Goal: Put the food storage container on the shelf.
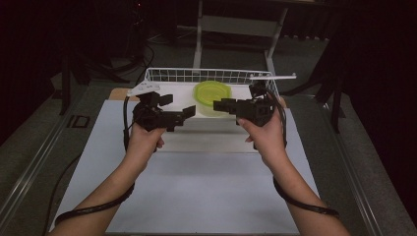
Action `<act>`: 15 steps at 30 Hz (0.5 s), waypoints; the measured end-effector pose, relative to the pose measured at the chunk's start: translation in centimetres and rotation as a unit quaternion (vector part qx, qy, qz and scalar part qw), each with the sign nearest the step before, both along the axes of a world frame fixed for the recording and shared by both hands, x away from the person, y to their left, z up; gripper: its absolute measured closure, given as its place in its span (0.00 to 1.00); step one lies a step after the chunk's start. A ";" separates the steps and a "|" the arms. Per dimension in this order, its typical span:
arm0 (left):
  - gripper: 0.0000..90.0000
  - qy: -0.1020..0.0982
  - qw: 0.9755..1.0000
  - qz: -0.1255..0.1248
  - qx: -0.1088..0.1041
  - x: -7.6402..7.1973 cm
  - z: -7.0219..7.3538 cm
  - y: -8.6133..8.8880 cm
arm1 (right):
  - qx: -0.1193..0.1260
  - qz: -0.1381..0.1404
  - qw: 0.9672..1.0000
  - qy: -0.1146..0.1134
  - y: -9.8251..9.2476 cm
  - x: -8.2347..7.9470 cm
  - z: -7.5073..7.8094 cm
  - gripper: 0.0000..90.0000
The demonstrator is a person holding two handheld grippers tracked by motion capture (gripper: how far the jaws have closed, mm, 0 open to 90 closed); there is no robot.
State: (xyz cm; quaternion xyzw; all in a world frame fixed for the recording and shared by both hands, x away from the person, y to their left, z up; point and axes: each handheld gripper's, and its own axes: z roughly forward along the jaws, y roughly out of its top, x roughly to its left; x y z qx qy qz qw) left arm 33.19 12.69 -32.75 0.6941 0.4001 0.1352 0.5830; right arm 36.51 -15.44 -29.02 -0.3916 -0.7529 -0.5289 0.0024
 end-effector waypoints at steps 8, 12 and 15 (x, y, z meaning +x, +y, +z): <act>0.02 -0.043 0.999 -0.020 -0.001 -2.9 -2.4 0.1 | -0.032 0.021 0.999 -0.028 0.9 -2.3 -2.8 0.89; 0.02 -0.057 0.998 -0.013 0.000 -4.7 -3.9 0.1 | -0.051 0.011 0.998 -0.042 1.3 -2.4 -4.0 1.00; 0.02 -0.076 0.997 -0.019 0.018 -5.9 -5.0 -0.1 | -0.057 0.003 0.998 -0.038 1.5 -1.9 -4.6 1.00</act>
